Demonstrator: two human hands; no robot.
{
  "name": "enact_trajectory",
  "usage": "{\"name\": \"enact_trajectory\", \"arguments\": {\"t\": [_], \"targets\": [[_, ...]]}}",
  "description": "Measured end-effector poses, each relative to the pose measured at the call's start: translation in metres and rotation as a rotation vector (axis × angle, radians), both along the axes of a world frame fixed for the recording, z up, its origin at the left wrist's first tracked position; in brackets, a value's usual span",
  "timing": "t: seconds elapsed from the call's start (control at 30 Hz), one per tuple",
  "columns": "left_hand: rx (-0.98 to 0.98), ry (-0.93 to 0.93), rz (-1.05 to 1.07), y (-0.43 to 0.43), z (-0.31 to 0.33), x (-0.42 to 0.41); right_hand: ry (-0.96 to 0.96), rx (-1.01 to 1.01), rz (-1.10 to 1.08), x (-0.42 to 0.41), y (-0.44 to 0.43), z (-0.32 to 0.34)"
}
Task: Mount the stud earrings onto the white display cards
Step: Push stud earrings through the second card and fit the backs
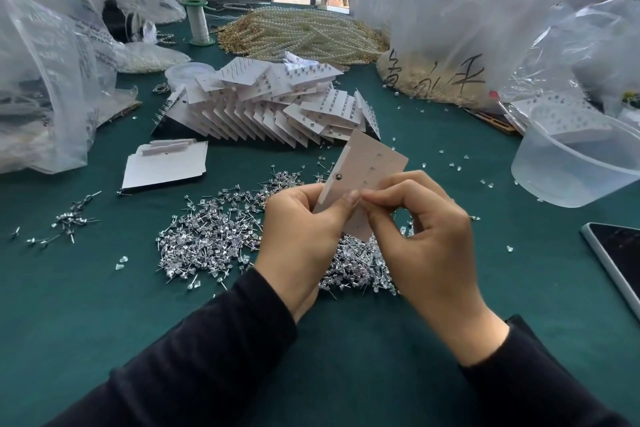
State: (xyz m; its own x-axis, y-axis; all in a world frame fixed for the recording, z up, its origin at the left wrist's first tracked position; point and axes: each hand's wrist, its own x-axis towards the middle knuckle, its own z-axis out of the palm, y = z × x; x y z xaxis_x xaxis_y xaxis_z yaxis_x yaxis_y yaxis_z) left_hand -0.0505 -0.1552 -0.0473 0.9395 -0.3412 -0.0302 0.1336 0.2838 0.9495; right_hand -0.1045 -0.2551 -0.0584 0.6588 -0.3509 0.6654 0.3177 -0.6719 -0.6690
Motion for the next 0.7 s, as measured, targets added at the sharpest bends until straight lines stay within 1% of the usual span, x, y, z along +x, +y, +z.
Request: {"name": "enact_trajectory", "arguments": {"t": [0.3,0.43,0.7], "targets": [[-0.001,0.079,0.003,-0.0004,0.0013,-0.0026,-0.015,-0.138,-0.068,0.0035,0.001,-0.0078],[0.043,0.028,0.036,-0.0021,0.0016,-0.0045,-0.034,-0.18,-0.104,0.0048,0.0,-0.0093],[0.093,-0.006,0.049,-0.0041,-0.0041,-0.0043,0.024,-0.205,-0.089,0.0067,-0.0012,-0.01]]}}
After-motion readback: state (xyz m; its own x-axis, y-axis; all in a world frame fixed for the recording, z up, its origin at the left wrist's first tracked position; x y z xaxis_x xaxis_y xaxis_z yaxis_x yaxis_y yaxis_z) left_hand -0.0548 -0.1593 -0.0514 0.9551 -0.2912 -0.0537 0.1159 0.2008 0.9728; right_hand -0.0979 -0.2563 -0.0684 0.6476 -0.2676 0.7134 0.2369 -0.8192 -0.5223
